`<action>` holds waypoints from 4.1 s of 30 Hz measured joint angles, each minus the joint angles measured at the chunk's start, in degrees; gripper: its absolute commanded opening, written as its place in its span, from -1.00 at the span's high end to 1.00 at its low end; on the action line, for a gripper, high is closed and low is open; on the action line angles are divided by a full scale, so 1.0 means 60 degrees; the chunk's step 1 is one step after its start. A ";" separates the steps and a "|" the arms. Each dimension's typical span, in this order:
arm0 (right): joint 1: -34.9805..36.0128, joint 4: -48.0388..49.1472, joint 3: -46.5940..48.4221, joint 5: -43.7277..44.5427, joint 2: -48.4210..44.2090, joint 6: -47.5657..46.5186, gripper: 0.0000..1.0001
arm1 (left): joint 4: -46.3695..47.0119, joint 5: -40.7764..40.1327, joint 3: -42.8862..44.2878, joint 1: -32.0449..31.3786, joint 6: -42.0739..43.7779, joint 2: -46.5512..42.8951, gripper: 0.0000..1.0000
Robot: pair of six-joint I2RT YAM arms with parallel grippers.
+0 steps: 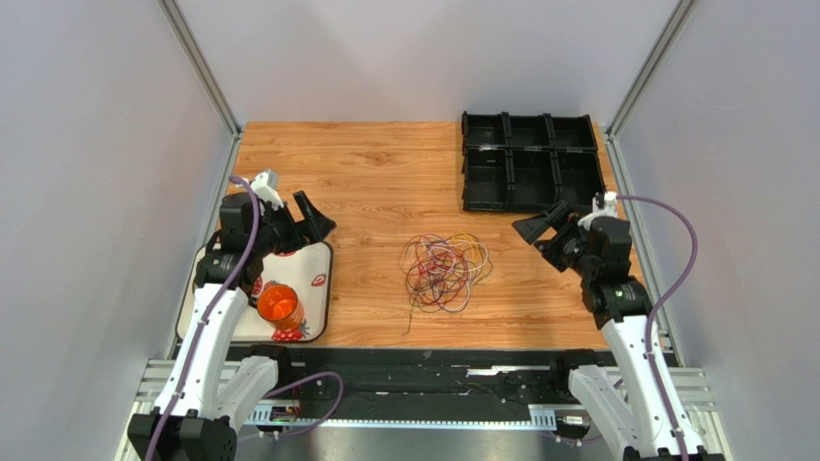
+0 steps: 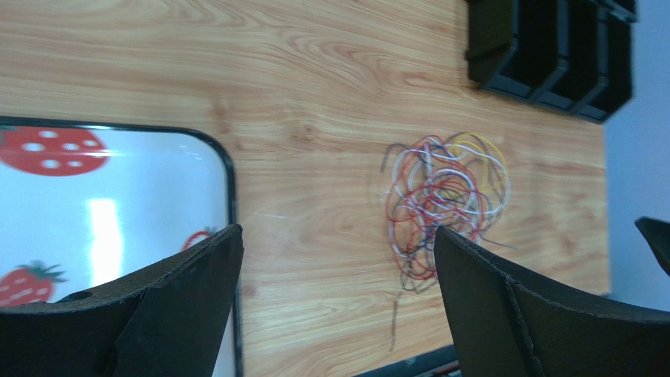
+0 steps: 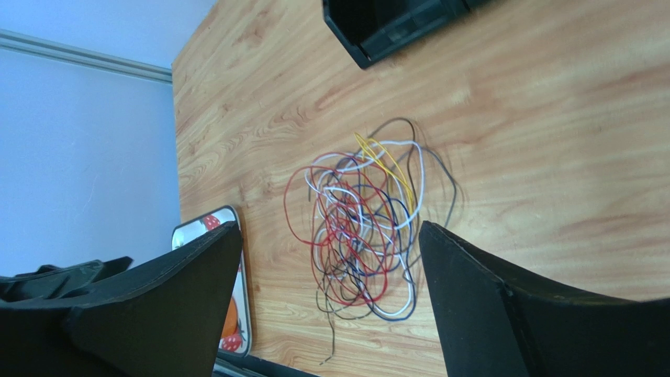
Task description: Untangle the cables
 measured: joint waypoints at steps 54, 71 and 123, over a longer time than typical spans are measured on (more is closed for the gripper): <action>0.6306 -0.1297 0.4787 0.4637 0.8990 -0.1654 0.02 | 0.3493 -0.2863 -0.0787 -0.7155 -0.0033 0.5038 -0.37; 0.6054 -0.1883 0.4881 0.5559 0.8666 -0.1814 0.03 | 0.3723 -0.2907 -0.0146 -0.7694 -0.0015 0.6011 -0.37; 0.4473 -0.2688 0.6615 0.2885 0.7664 -0.3045 1.00 | 0.3905 -0.3588 0.1235 -0.8302 -0.0160 0.8488 -0.30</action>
